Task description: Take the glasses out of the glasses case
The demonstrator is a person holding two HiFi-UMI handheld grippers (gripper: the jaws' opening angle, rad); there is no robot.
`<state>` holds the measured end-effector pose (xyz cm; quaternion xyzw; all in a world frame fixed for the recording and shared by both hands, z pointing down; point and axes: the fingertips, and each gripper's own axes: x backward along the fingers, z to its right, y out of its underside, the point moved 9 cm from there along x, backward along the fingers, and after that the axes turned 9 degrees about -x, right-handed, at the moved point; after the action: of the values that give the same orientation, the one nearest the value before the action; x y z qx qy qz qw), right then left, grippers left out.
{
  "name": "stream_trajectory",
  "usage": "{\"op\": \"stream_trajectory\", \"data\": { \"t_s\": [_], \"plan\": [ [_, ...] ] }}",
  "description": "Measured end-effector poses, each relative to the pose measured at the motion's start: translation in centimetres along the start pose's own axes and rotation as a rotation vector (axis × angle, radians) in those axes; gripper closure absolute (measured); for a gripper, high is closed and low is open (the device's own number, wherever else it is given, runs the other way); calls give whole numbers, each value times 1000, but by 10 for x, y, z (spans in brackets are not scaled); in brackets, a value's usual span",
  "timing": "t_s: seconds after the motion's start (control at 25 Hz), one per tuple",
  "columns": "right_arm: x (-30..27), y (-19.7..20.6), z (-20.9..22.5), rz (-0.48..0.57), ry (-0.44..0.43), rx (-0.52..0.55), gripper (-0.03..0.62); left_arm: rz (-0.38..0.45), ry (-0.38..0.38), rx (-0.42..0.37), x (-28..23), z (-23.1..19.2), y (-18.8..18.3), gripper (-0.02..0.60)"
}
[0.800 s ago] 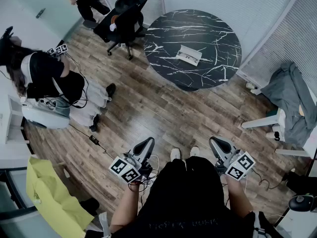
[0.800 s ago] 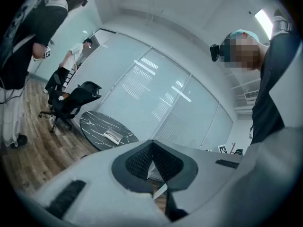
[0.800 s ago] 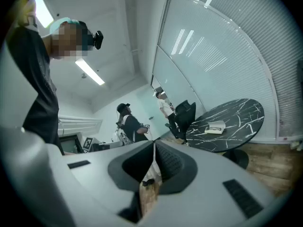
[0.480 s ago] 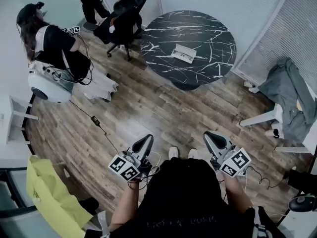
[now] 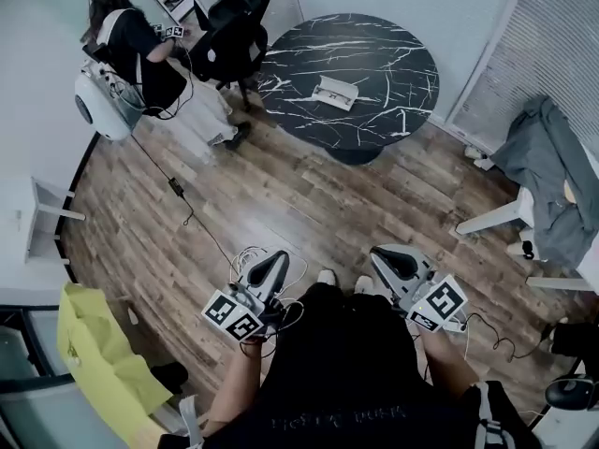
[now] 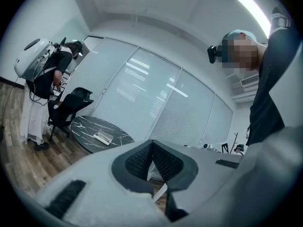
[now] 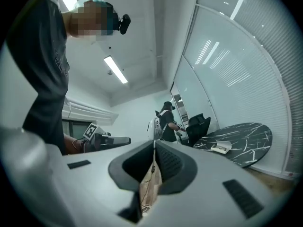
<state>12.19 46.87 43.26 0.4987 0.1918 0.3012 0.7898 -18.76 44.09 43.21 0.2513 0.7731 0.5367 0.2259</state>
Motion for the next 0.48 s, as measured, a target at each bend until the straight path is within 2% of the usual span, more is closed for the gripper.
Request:
{"op": "stream_trajectory", "data": {
  "t_s": [0.2, 0.48],
  "plan": [
    [21, 4, 16, -14, 4, -46, 560, -4, -26, -12, -4, 15, 4, 563],
    [28, 9, 40, -30, 25, -91, 560, 5, -47, -27, -10, 14, 4, 563]
  ]
}}
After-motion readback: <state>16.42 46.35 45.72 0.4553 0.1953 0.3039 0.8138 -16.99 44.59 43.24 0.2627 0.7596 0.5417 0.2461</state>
